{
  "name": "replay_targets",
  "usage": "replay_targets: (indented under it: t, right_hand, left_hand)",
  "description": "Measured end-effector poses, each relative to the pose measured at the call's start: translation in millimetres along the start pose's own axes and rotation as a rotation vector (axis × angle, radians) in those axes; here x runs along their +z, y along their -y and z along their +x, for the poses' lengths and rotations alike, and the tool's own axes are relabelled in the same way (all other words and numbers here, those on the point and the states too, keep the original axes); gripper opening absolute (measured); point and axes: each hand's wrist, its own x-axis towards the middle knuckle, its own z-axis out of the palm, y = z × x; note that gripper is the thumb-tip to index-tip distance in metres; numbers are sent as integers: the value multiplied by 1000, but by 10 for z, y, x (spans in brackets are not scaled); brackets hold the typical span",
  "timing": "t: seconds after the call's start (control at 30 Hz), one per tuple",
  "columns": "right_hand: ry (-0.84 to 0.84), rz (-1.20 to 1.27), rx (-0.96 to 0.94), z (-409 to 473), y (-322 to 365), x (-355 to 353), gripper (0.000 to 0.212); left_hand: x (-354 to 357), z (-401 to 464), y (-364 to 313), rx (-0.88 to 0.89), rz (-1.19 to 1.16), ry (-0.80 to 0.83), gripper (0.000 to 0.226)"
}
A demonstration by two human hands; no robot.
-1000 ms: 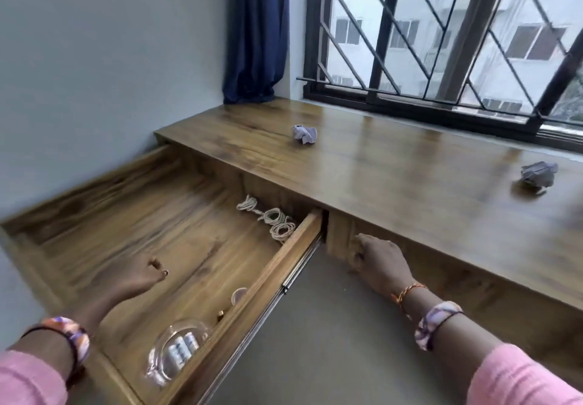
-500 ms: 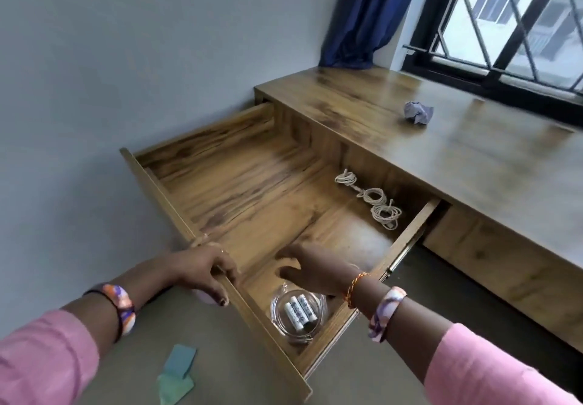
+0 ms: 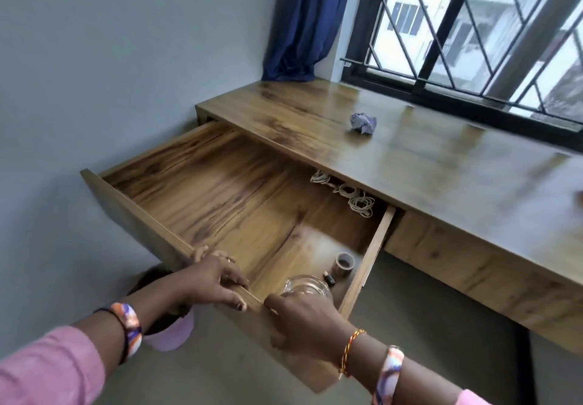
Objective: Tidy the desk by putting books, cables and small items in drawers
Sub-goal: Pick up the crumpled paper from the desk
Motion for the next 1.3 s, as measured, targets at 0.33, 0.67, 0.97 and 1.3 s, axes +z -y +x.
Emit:
replay_targets:
  t: [0.33,0.67,0.97,1.3]
  right_hand:
    - [-278,-197,392,122,-1144,-85,64]
    - [-249,-95,709,693,-2196,-611,91]
    - [-443,-405,462,852,-2657,-519,45]
    - [-355,-275,304,766,-2795,-753,28]
  left_hand:
    - [-383,1357,-583,-17,28,-141,127]
    - [-793,2529,-1261,282,517,-233,93]
    - [-595,2865,-1351,353,626,-718,25]
    - [-918,2882,-1764,270,745,-381,39]
